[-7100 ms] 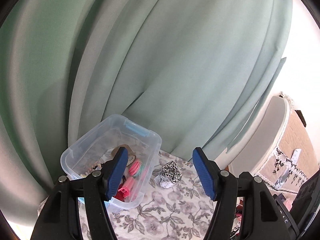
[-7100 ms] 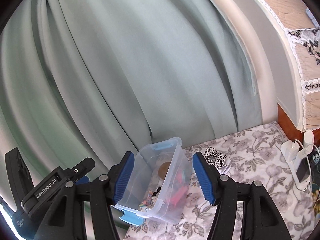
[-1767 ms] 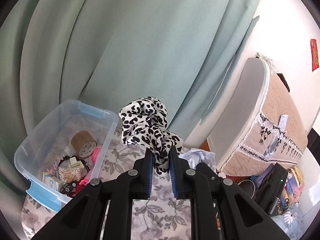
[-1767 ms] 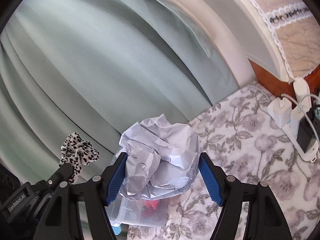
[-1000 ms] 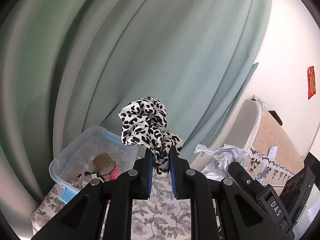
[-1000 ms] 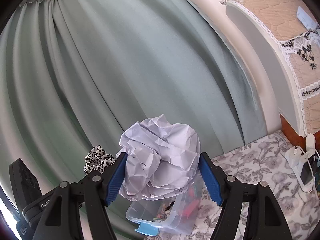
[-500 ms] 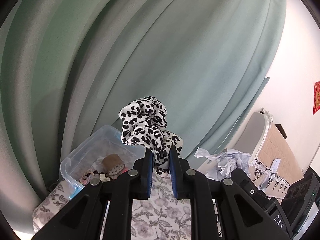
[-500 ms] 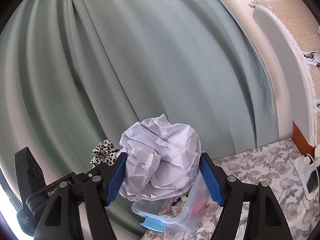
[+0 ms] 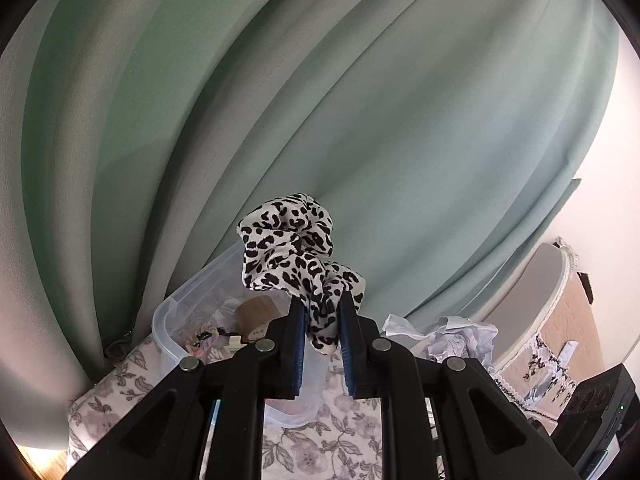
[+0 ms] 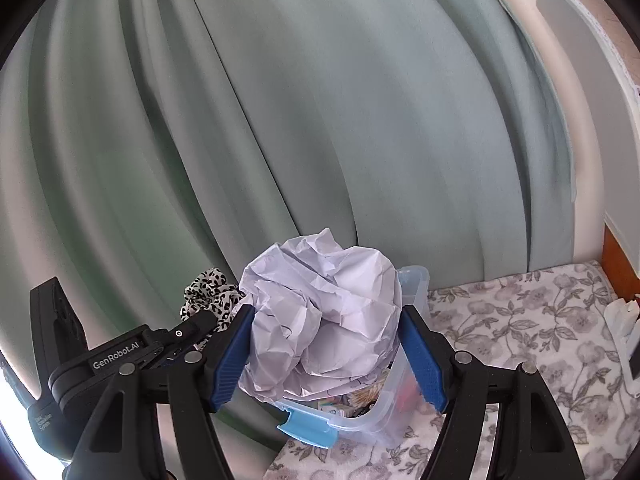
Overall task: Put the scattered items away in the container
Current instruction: 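Lift scrunchie and white bag and carry both over the container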
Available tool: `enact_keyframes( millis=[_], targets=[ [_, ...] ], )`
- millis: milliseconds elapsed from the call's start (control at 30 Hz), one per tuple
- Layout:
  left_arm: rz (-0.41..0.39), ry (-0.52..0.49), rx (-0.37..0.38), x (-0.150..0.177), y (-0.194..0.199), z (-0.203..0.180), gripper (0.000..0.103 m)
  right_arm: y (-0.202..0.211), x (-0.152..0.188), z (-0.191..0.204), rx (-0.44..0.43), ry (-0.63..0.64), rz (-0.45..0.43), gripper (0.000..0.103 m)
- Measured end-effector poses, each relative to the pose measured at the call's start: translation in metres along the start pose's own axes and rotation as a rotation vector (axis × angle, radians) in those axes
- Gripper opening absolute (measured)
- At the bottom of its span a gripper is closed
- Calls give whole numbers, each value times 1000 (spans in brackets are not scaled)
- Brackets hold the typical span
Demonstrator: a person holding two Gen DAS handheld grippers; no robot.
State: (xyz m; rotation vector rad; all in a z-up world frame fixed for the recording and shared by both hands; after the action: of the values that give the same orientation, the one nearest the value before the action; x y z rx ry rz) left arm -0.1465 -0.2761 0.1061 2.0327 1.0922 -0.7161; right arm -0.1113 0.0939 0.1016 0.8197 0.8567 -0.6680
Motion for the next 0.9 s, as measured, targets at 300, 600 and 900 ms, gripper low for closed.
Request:
enact_keyframes(
  millis=[300,600,900],
  targets=[
    [35,62,-56,6,-23,37,16,-25,35,10,6,15,115,75],
    [100,84,-74,1,-56,50,16,-59,49,5,35,12,204,76],
    [162,100,-94,7,-94,70,16,-103,73,-9,56,12,283,76]
  ],
)
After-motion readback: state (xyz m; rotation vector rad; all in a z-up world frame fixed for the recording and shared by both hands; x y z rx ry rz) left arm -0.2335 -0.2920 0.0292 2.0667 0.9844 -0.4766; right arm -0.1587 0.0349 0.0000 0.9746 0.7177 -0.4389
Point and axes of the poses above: each gripper's, at about its wrist camera, not at the fingertips, and y roughly against the way its jaws point, z to its left, x to its underside, the point moved 4 cm from there along -y, roughly the way its jaws point, and after that the axes turned 5 degrees about x, right-handed, at the moved point
